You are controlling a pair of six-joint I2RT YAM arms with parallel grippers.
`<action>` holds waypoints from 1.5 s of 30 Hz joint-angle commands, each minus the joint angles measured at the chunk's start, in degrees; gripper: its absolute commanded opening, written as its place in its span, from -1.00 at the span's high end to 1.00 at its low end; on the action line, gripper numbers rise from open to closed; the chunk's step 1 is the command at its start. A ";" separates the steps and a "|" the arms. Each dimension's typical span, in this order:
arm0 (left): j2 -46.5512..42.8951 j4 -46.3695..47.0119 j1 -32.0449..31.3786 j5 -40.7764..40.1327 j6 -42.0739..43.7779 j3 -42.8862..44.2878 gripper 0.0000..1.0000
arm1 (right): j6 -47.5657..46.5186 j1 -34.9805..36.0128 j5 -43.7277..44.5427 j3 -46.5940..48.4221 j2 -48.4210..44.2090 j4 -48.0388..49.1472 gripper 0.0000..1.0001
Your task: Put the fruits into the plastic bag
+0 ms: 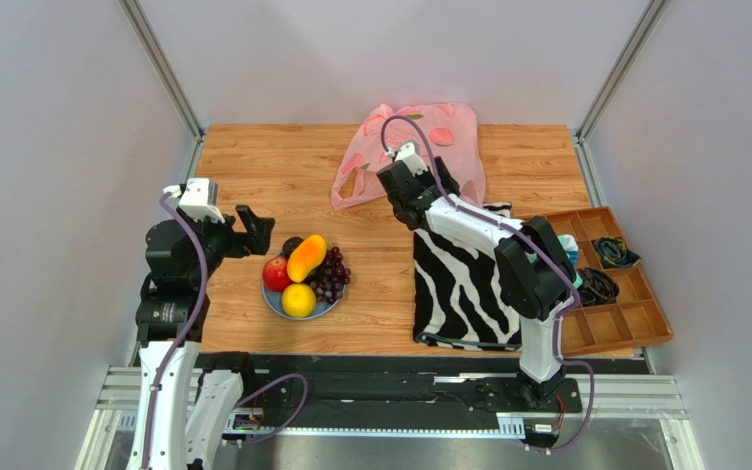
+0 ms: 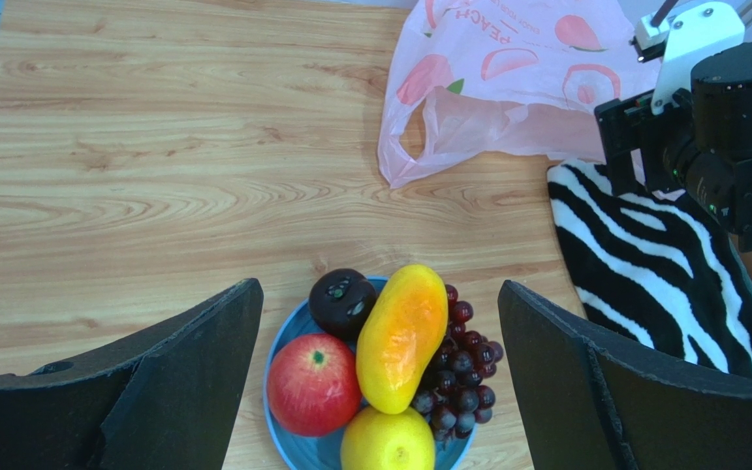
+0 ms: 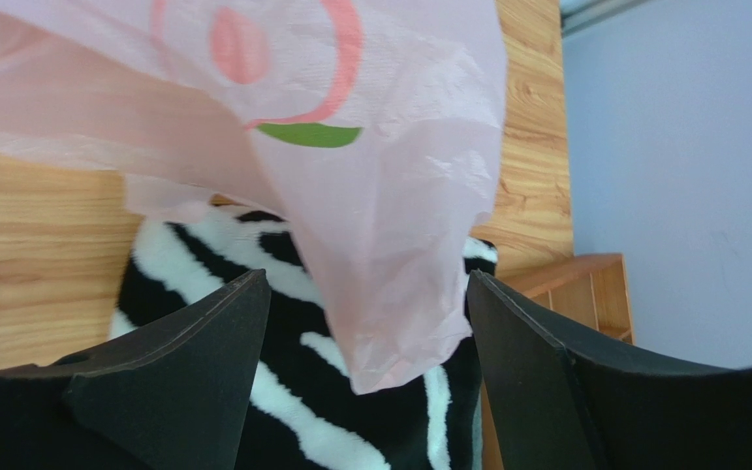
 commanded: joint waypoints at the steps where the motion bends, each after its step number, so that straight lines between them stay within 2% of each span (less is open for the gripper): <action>1: 0.09 1.27 -0.38 -0.36 0.82 0.14 -0.98 | 3.59 -1.38 5.54 -0.35 -1.04 -0.32 -0.59; 7: 0.27 1.36 -0.38 -0.01 0.64 0.05 -0.98 | 6.66 -4.81 3.89 -1.41 -0.78 0.12 -0.58; 10: 0.35 1.36 -0.46 0.08 0.56 0.05 -0.98 | 7.55 -7.09 -0.23 -2.11 -1.39 0.03 -0.47; 13: 0.97 1.62 -0.38 0.69 0.20 0.05 -0.98 | 7.37 -8.06 -5.42 -2.55 -2.97 0.29 0.05; 14: 1.06 1.80 -0.38 1.39 0.12 0.05 -0.98 | 6.94 -8.06 -6.74 -2.55 -3.50 0.20 0.36; 16: 1.93 2.32 -0.38 2.01 -0.32 0.05 -0.98 | 7.02 -8.15 -11.31 -2.38 -5.17 -0.06 0.58; 17: 2.72 2.50 -0.38 2.36 -0.50 0.23 -0.98 | 7.28 -8.15 -12.54 -2.38 -5.78 -0.41 0.76; 20: 4.56 3.47 -0.38 4.11 -1.38 0.75 -0.98 | 8.07 -8.06 -17.99 -1.85 -8.95 -1.28 1.00; 27: 8.96 9.09 -0.38 11.76 -7.34 2.95 -0.98 | 12.99 -8.06 -37.22 -1.67 -20.28 -1.56 1.00; 33: 13.27 8.49 -0.46 13.70 -6.22 7.43 -0.98 | 17.03 -8.15 -47.25 -2.63 -28.98 0.46 1.00; 38: 17.74 8.04 -0.64 14.93 -6.47 9.02 -0.98 | 21.78 -8.24 -55.68 -5.54 -33.91 6.17 1.00; 41: 19.95 9.36 -1.08 16.07 -7.53 8.67 -0.97 | 23.72 -8.15 -56.59 -6.07 -35.58 8.20 0.99; 45: 21.53 12.07 -5.99 16.51 -8.41 7.53 -0.97 | 24.07 -8.24 -54.75 -5.63 -37.25 9.52 1.00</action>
